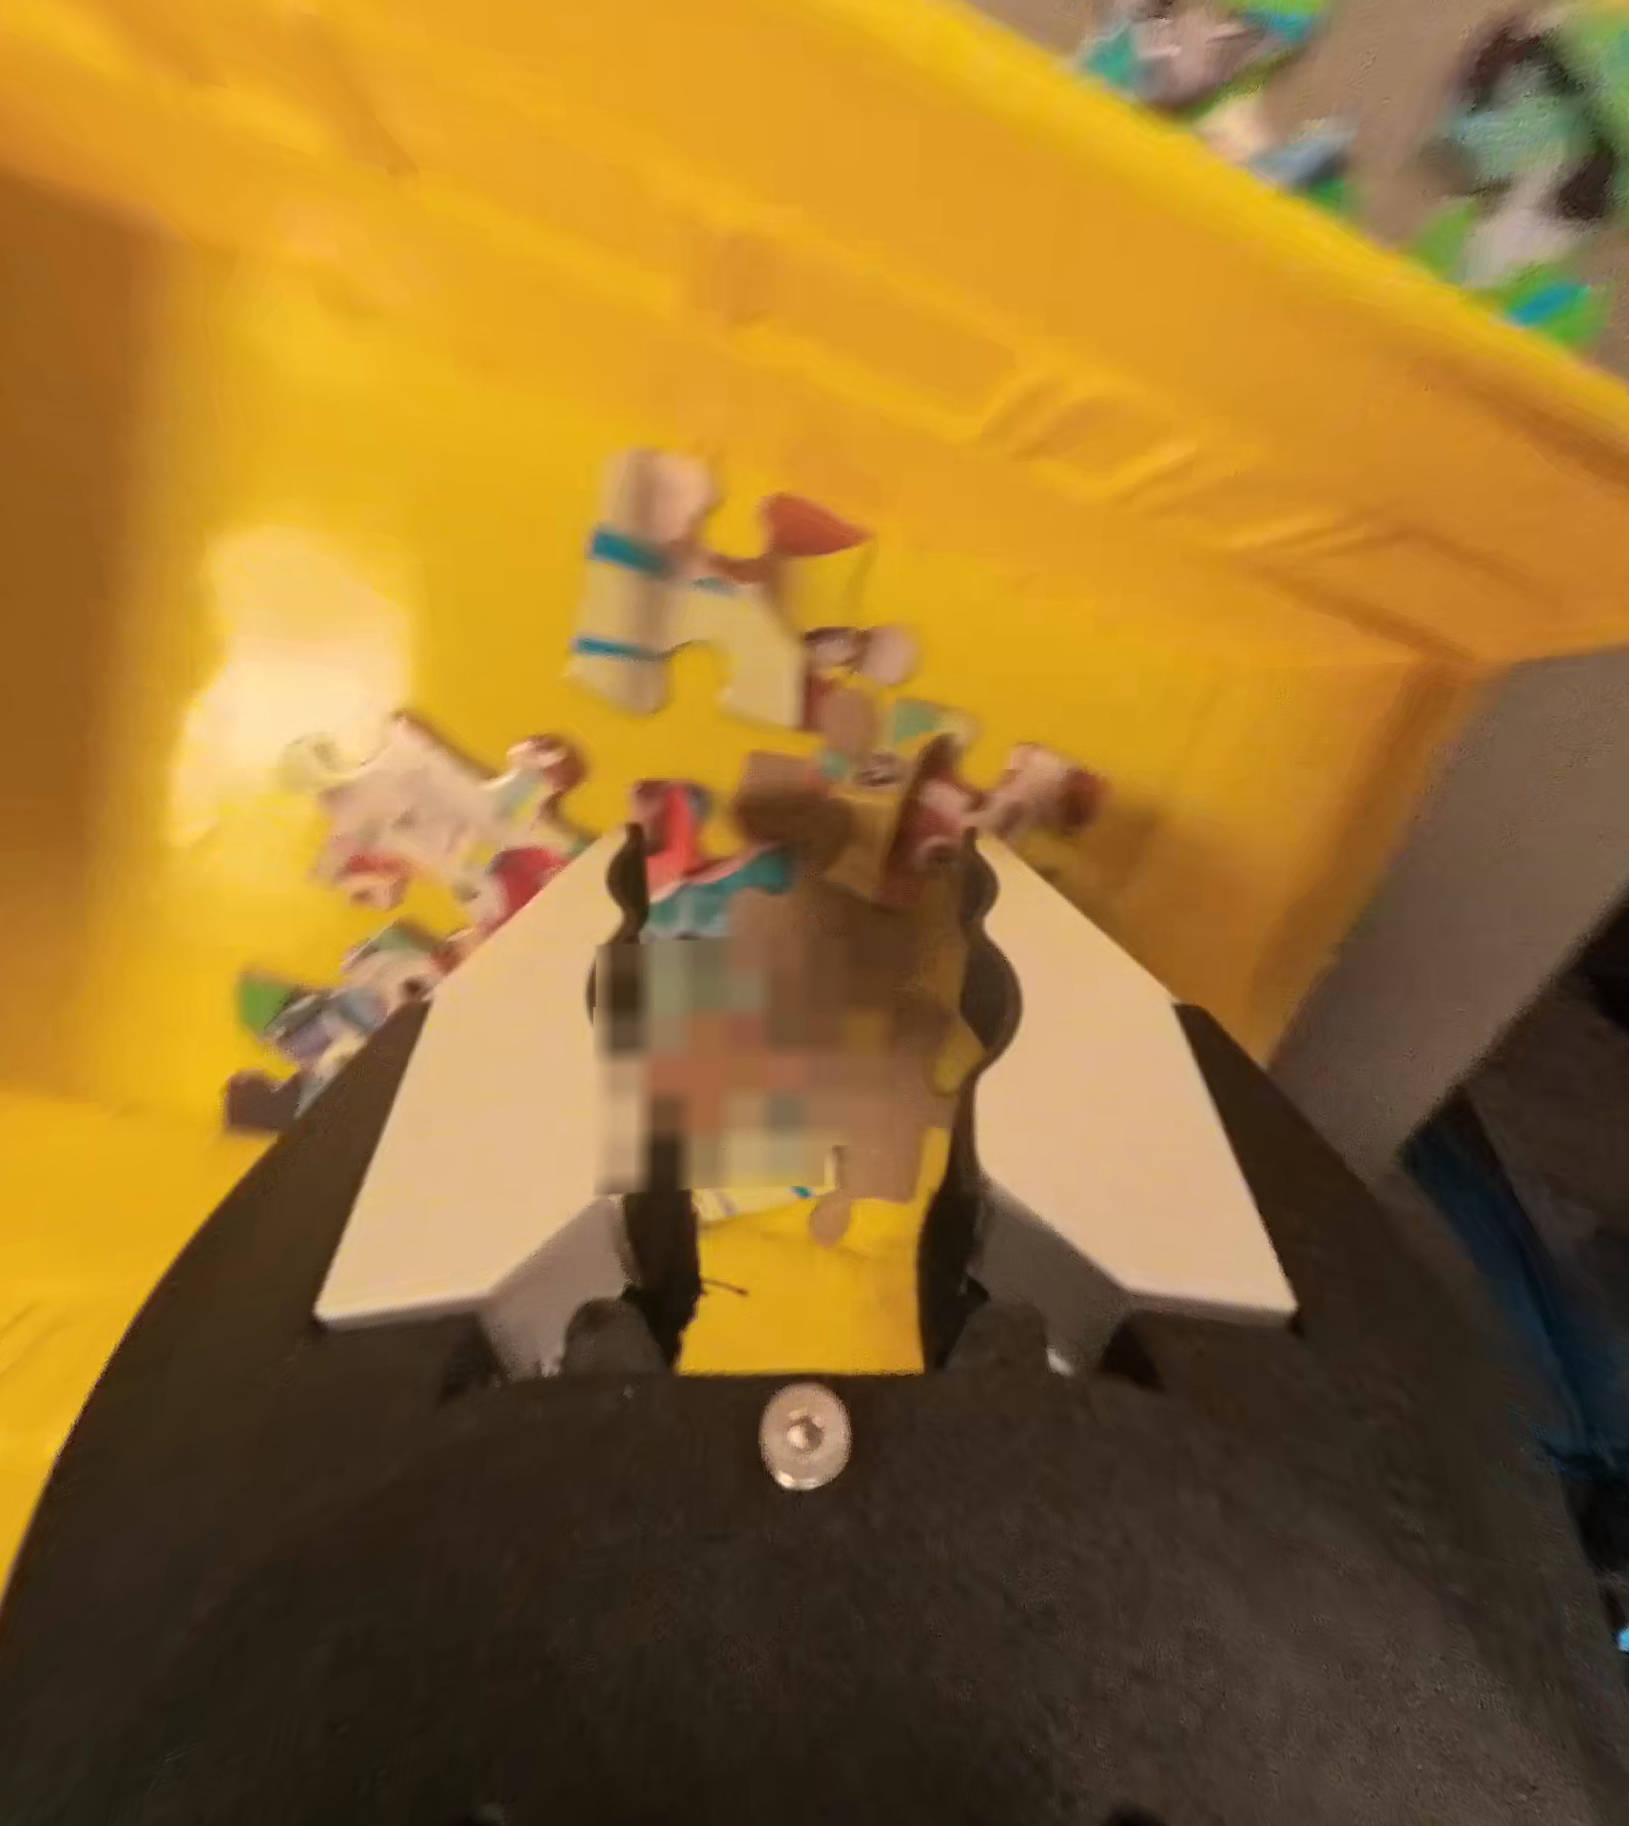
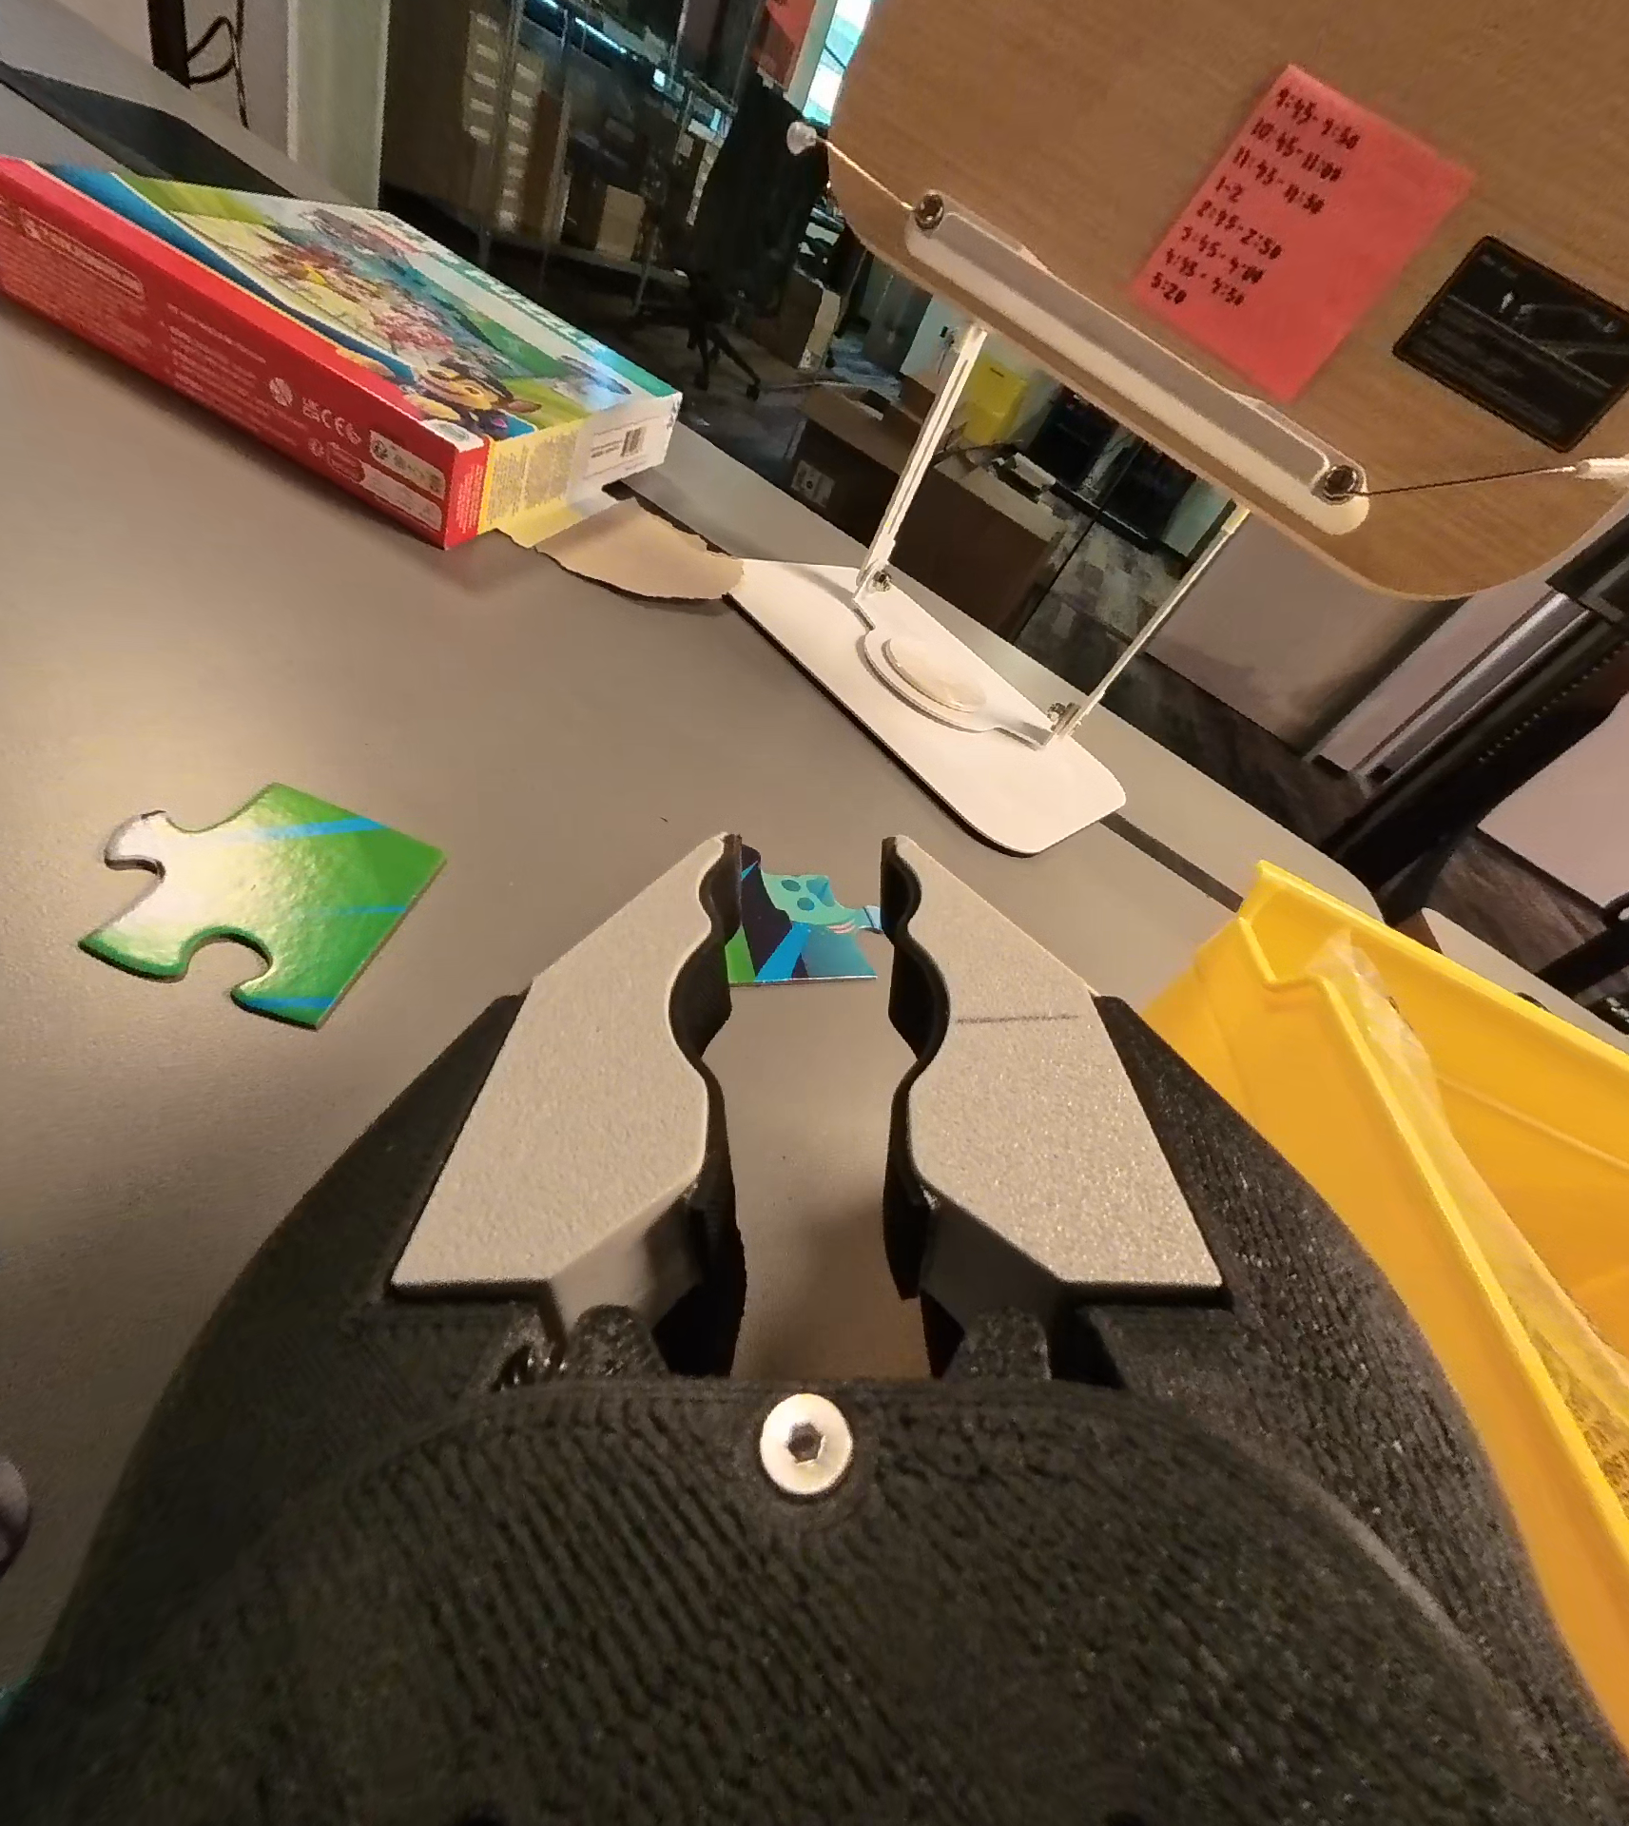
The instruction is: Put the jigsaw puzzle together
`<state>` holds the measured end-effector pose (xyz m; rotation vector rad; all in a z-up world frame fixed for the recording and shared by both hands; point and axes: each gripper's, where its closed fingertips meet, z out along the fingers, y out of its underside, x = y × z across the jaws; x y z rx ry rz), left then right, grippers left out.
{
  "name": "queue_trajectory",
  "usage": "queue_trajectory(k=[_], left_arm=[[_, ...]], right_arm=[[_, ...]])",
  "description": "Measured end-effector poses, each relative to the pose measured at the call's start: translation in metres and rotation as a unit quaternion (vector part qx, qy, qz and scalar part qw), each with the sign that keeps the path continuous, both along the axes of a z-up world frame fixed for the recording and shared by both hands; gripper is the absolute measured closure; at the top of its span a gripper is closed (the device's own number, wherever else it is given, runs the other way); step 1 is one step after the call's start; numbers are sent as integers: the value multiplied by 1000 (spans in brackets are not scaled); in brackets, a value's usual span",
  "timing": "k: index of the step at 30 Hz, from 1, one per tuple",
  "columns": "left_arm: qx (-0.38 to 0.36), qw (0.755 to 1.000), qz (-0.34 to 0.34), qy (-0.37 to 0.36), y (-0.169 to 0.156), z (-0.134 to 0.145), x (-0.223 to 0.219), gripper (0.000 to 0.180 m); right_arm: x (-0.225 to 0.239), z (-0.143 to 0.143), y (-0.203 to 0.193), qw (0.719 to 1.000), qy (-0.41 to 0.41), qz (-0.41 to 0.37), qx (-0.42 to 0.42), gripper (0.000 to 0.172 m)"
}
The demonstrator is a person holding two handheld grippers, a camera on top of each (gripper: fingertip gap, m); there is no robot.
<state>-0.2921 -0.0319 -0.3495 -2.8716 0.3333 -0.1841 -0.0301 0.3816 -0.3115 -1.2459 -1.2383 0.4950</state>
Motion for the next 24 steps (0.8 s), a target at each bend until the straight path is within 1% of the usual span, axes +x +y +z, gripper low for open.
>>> queue_trajectory(k=[2, 5, 8, 9, 11, 13, 15, 16, 17, 21, 24], left_arm=[[-8, 999, -41, -19, -2, -3, 18, 109], [-34, 996, -86, -14, -8, -15, 33, 101], [-46, 992, -118, 25, -10, -26, 35, 93], [-46, 990, -126, 40, -10, -28, 33, 88], [-52, 988, -134, 58, -11, -30, 31, 87], [-49, 987, -135, 73, -11, -30, 28, 93], [-48, 985, -138, 96, -11, -31, 22, 108], [-49, 984, -138, 98, -11, -30, 22, 113], [-49, 984, -136, 100, -11, -29, 21, 122], [-49, 986, -124, 101, -13, -29, 20, 123], [-39, 985, -115, 122, -16, -28, 15, 123]], right_arm=[[0, 0, 0, 1000, -1, -1, 1, 145], [0, -1, 0, 1000, -4, -2, 3, 146], [-1, -2, 0, 1000, -6, -3, 4, 146], [-1, -2, 0, 1000, -6, -3, 5, 146], [-1, -2, 0, 1000, -7, -4, 5, 146], [-1, -2, 0, 1000, -8, -4, 6, 146], [-1, -2, 0, 1000, -9, -4, 7, 146], [-1, -3, 0, 1000, -9, -4, 7, 146], [-1, -2, 0, 1000, -9, -4, 7, 146], [-1, -2, 0, 1000, -7, -3, 5, 147], [-1, -2, -1, 1000, -6, -2, 5, 147]])
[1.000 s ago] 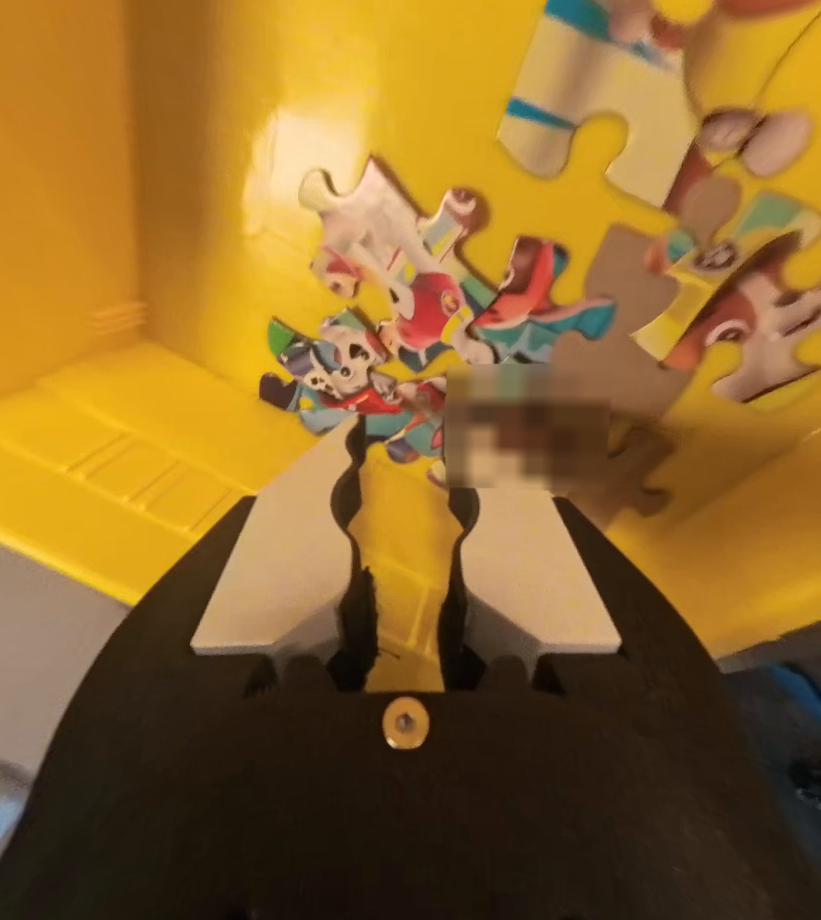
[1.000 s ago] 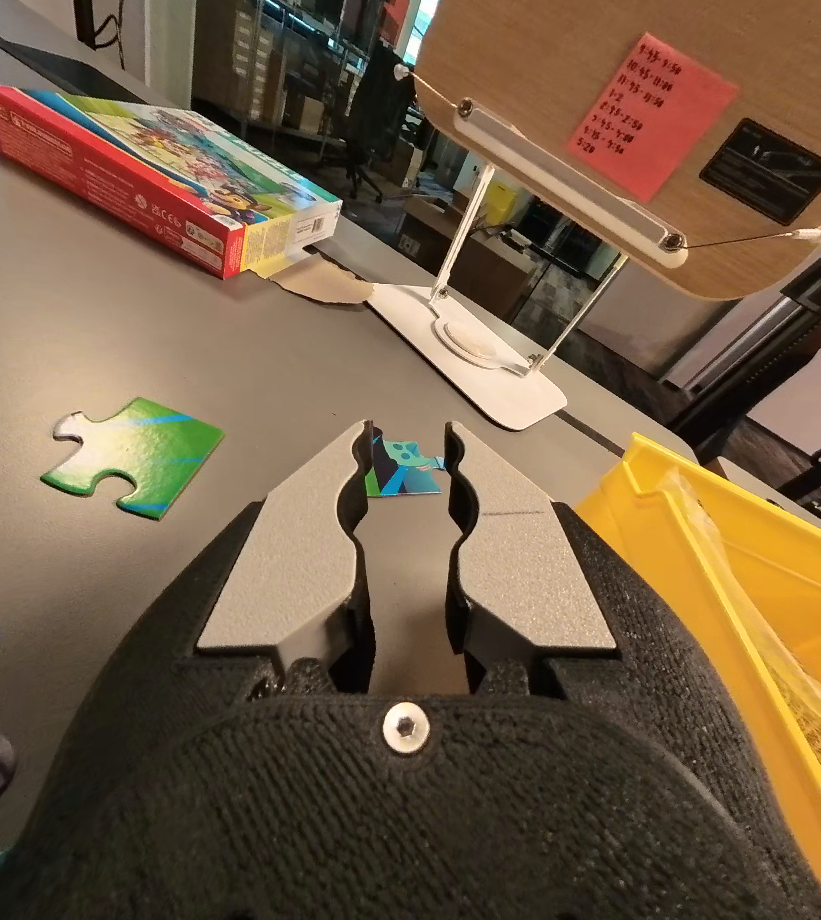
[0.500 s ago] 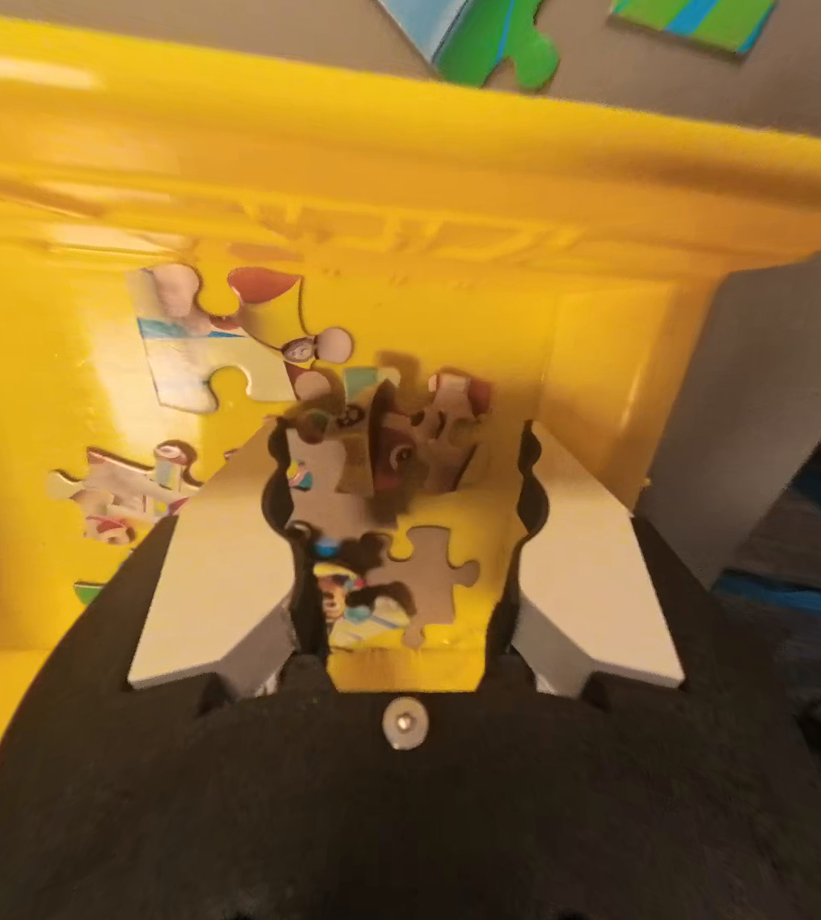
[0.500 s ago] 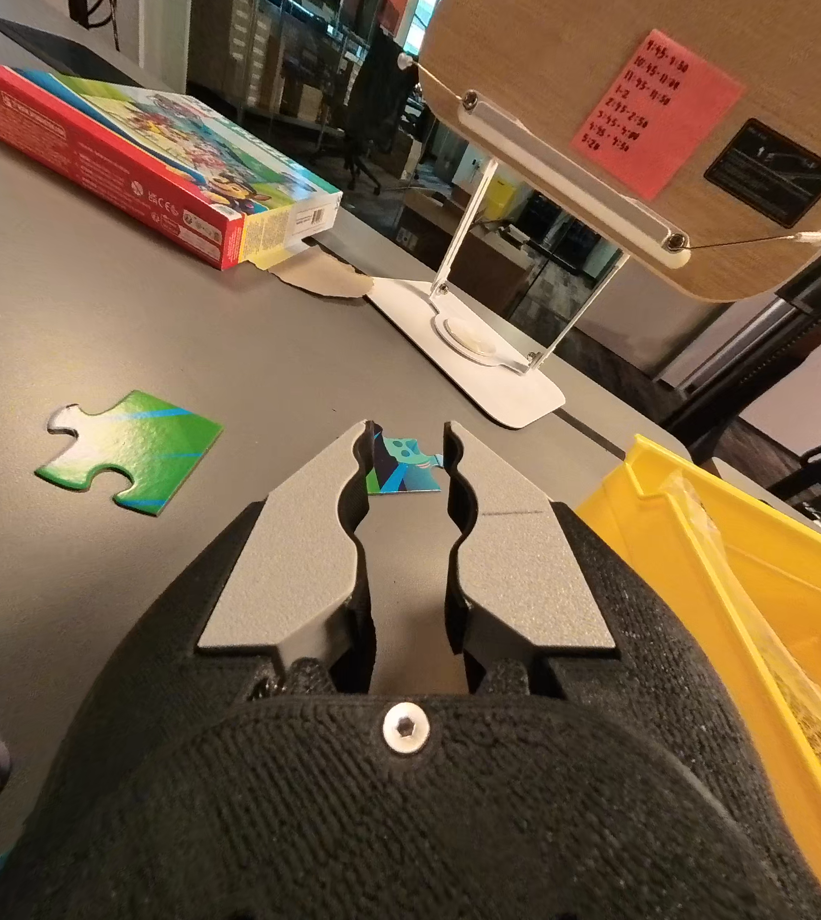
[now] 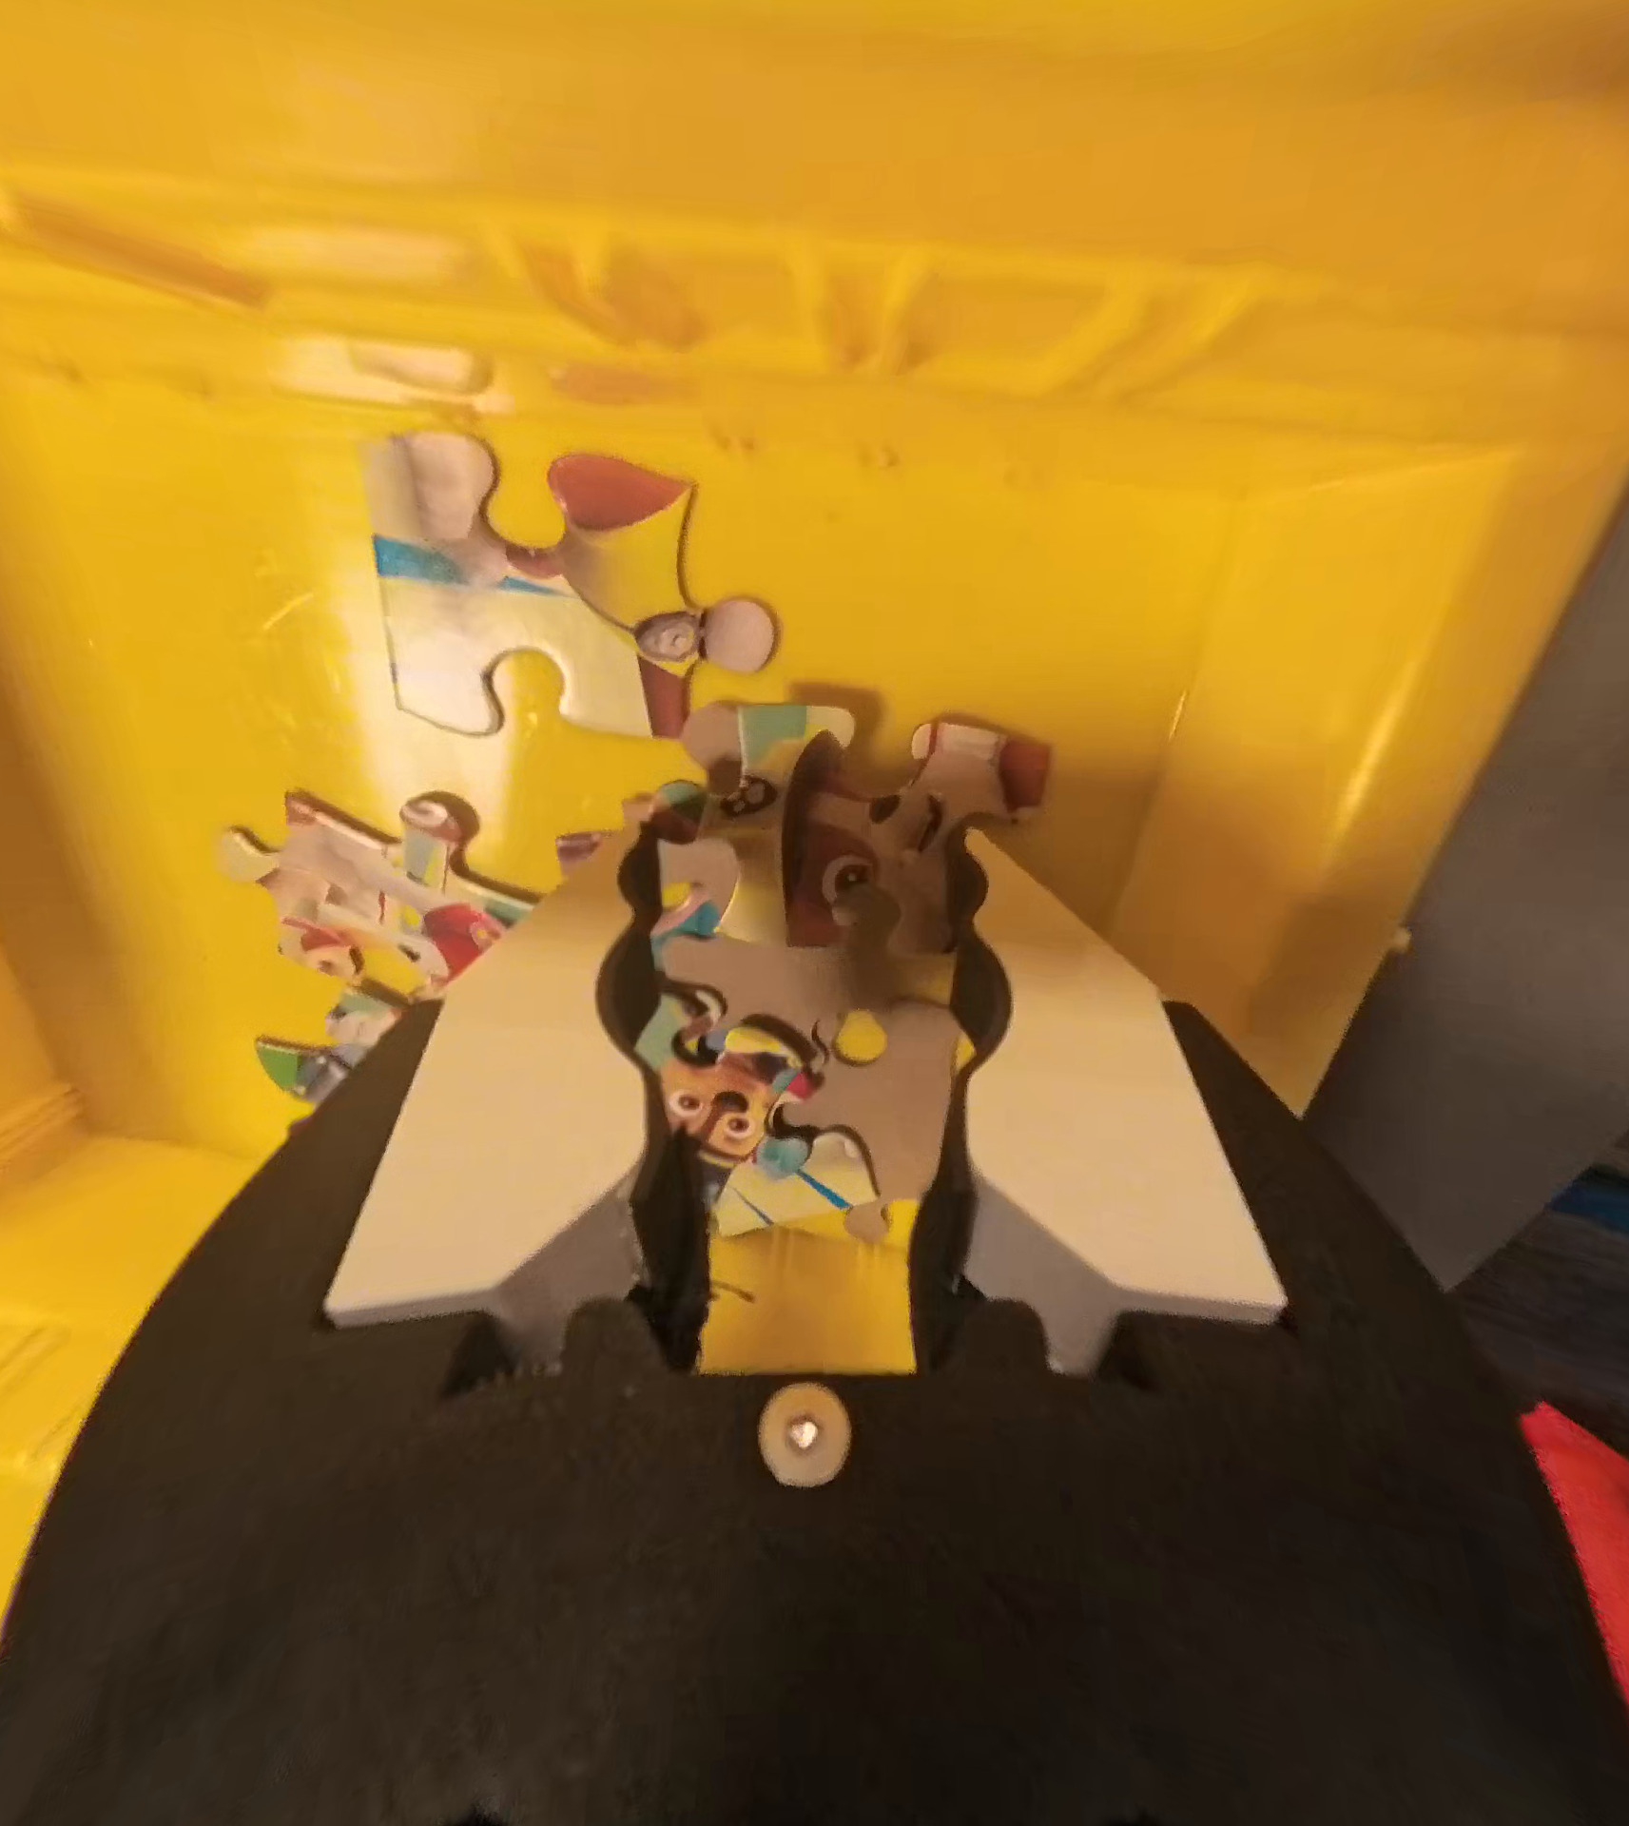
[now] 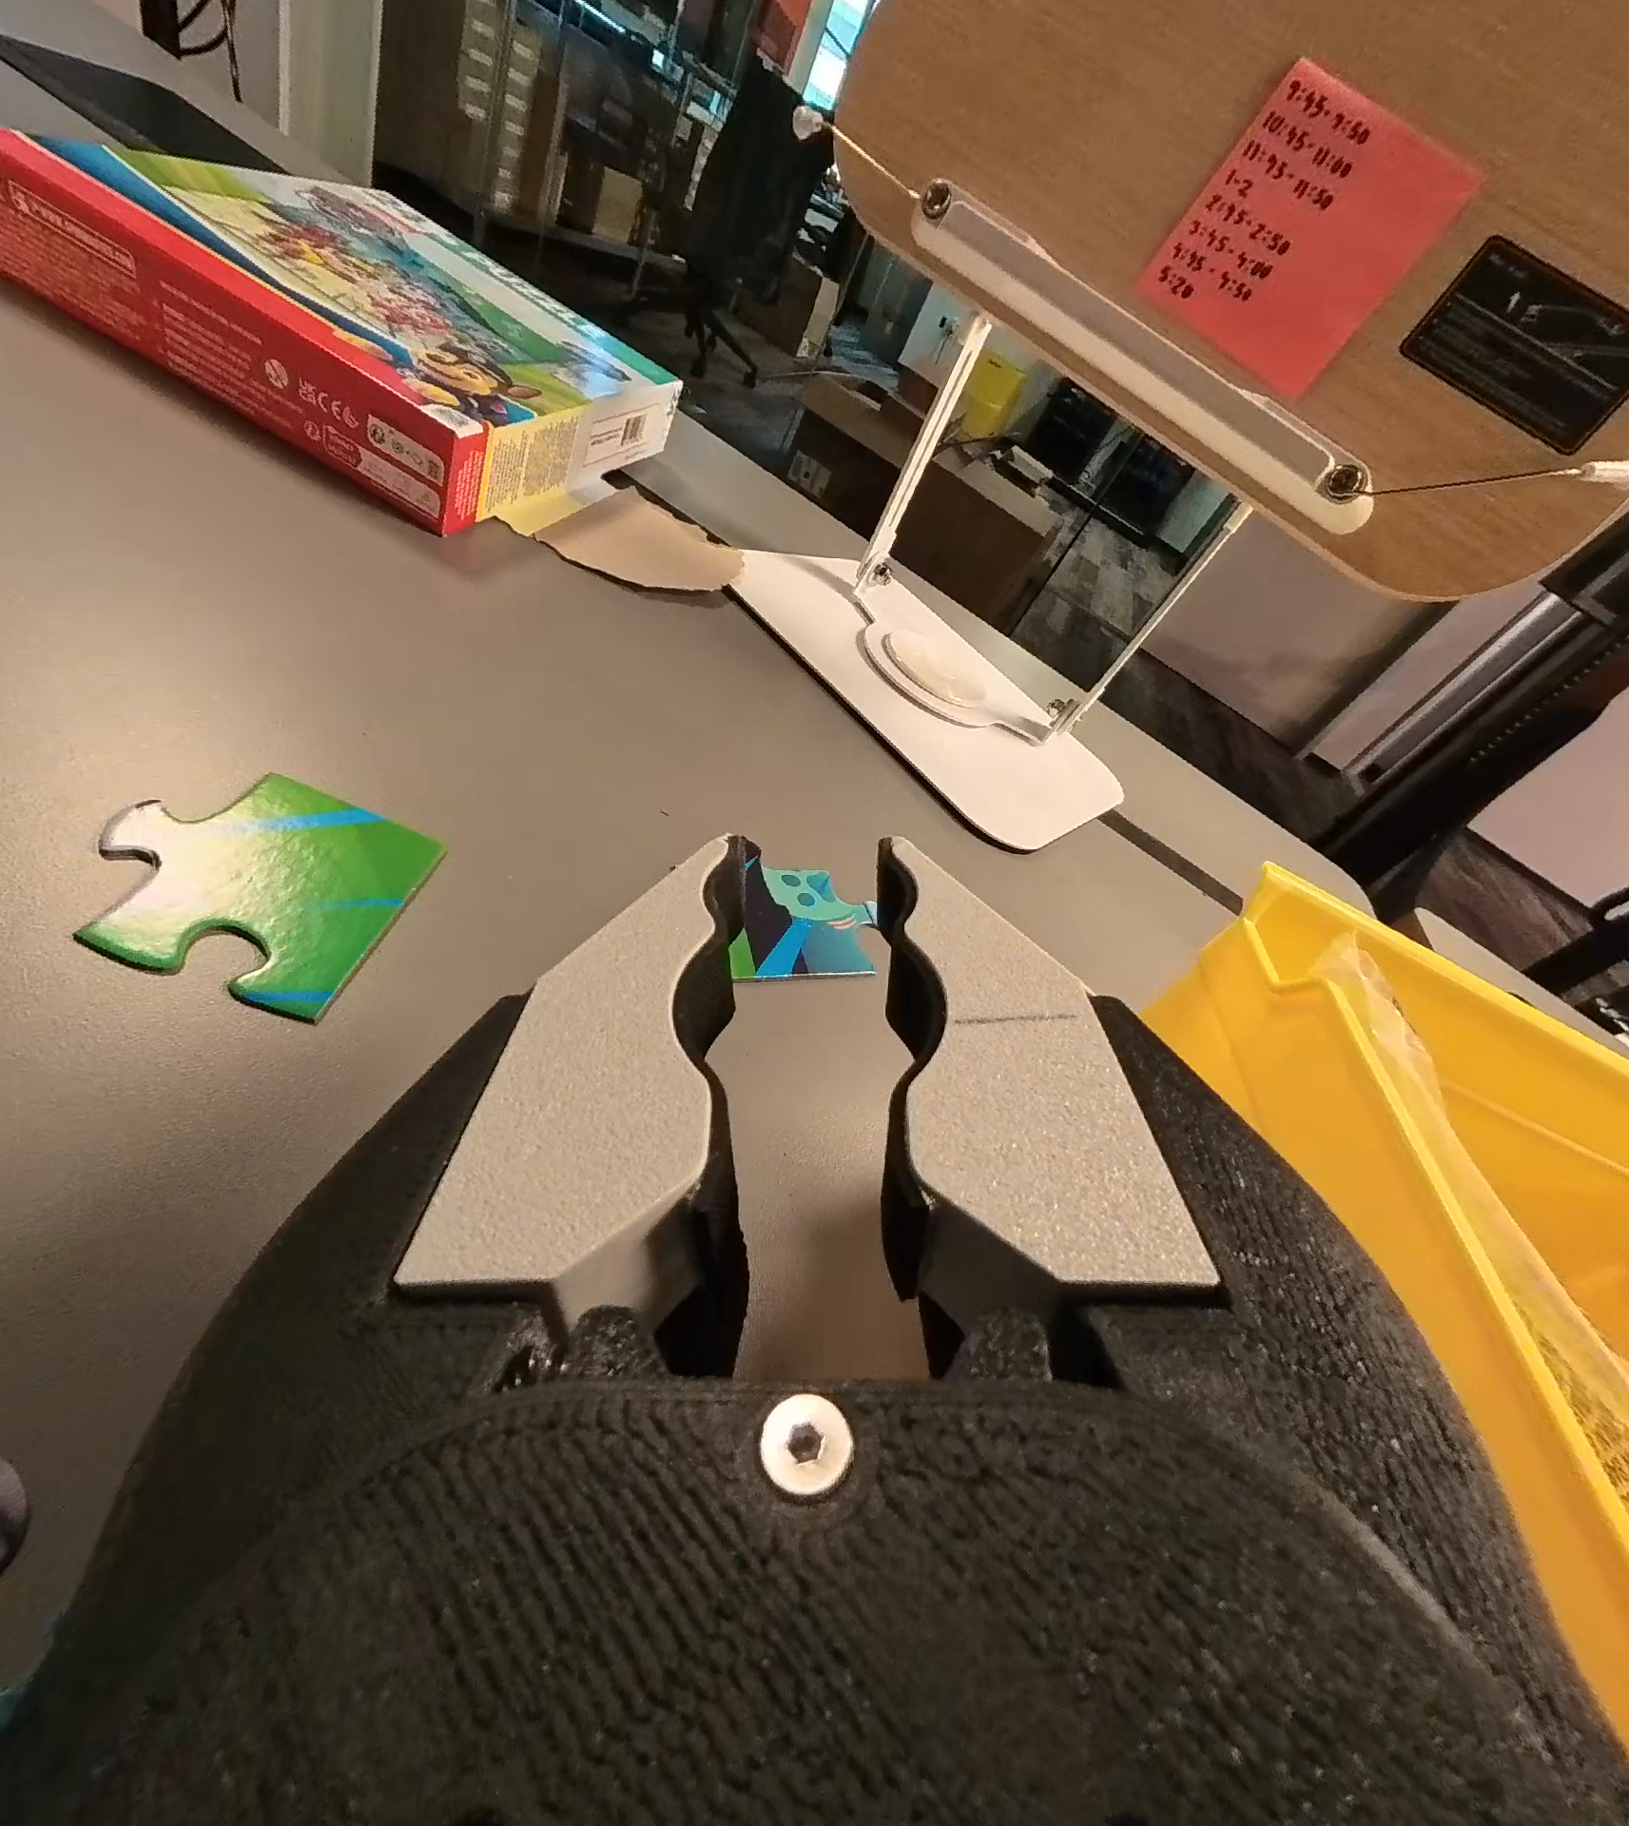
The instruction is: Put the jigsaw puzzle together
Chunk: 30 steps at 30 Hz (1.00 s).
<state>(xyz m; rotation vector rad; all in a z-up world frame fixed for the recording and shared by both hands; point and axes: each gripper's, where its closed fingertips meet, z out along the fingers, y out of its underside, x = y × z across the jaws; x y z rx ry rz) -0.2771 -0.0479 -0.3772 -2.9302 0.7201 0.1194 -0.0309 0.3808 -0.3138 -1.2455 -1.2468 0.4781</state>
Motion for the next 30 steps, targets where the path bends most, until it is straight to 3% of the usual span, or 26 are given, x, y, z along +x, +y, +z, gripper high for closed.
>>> queue_trajectory(k=[3, 7, 12, 15, 17, 19, 21, 24, 30], left_arm=[[32, 998, 16, 43, -8, 8, -10, 123], [133, 985, 58, 98, -16, 36, -22, 123], [303, 936, 105, 145, -4, 111, -21, 123], [387, 907, 111, 124, 18, 157, 5, 123], [423, 895, 93, 105, 37, 178, 33, 123], [436, 892, 68, 97, 58, 188, 64, 123], [440, 894, 34, 84, 80, 189, 103, 123], [430, 900, -14, 73, 109, 176, 159, 123], [357, 930, -72, 43, 138, 113, 240, 123]], right_arm=[[0, 0, 0, 1000, 1, 2, -1, 147], [0, 0, -1, 1000, 3, 4, -3, 147], [-1, 0, -2, 1000, 3, 7, 1, 144], [-2, 7, -5, 997, -35, 9, 75, 136], [-6, 30, -31, 992, -29, 43, 117, 138], [-16, 56, -82, 988, 0, 139, 63, 144], [-22, 72, -149, 956, -7, 286, -68, 143], [-10, 88, -228, 856, -50, 450, -251, 136], [7, 85, -283, 729, -127, 511, -438, 138]])
